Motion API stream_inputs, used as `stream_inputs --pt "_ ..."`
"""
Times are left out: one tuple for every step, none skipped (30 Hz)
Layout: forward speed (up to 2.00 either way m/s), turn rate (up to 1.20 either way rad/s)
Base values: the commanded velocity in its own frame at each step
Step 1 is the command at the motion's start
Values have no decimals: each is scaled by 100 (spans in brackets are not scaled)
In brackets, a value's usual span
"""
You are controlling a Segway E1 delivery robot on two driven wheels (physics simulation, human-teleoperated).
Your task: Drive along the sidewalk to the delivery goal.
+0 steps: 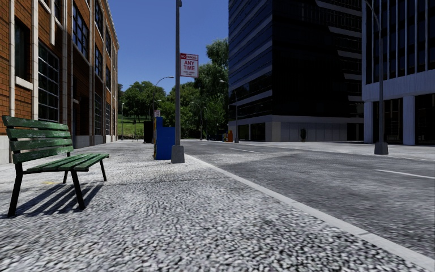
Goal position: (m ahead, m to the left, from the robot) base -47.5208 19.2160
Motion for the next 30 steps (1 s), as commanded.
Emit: stream_inputs --pt "0 0" --pt "0 0" --pt "0 0" --pt "0 0" --pt "0 0" --pt "0 0" --pt "0 0" --pt "0 0" --pt "0 0" --pt "0 0" --pt "0 0" --pt "0 0" --pt "0 0" --pt "0 0" --pt "0 0" --pt "0 0" --pt "0 0" --pt "0 0" --pt "0 0" --pt "0 0" --pt "0 0" --pt "0 0" --pt "0 0" --pt "0 0" --pt "0 0" --pt "0 0" --pt "0 0" --pt "0 0" --pt "0 0" --pt "0 0"
